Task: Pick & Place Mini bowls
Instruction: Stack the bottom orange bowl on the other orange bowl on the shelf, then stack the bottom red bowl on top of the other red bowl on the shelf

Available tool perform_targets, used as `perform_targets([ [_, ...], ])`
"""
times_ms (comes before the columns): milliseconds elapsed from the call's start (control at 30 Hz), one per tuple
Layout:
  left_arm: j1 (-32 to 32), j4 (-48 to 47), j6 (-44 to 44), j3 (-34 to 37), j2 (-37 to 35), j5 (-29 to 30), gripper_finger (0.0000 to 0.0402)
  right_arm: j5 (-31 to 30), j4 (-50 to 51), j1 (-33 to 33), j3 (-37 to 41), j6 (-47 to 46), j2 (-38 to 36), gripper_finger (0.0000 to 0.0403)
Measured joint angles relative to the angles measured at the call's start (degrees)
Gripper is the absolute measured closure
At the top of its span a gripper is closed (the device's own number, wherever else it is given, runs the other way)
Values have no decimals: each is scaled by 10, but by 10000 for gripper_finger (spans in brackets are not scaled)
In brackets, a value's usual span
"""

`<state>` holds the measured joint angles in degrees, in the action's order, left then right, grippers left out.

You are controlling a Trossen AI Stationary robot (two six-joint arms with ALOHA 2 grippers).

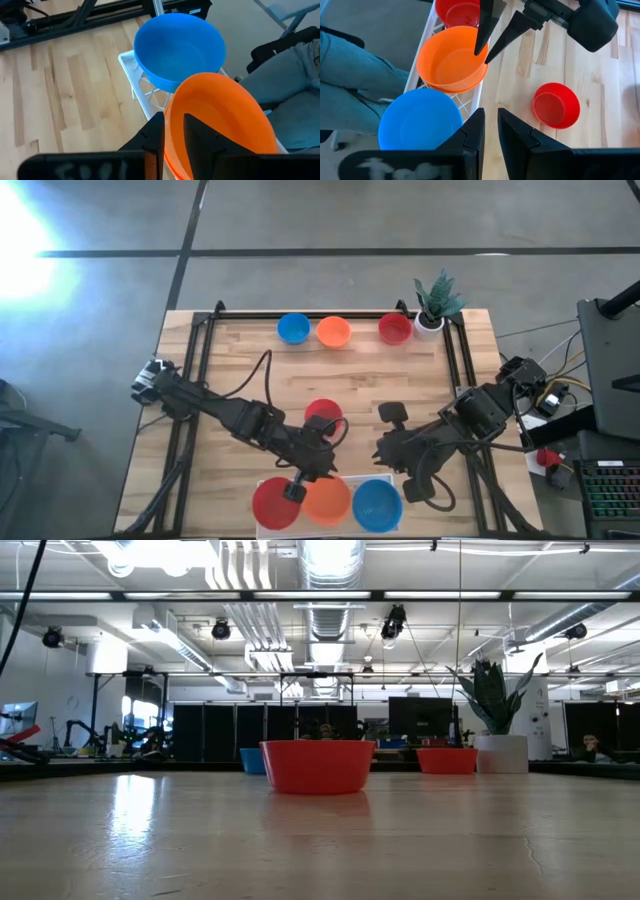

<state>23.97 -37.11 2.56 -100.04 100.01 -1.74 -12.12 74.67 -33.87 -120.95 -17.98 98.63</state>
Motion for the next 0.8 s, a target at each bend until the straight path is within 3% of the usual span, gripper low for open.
perform_targets([
  [367, -1, 52, 2, 60, 0, 8, 338, 1, 0, 0, 0, 0, 0, 355],
  [800, -3, 31, -10, 22, -12, 24, 338, -1, -1, 0, 0, -2, 0, 355],
])
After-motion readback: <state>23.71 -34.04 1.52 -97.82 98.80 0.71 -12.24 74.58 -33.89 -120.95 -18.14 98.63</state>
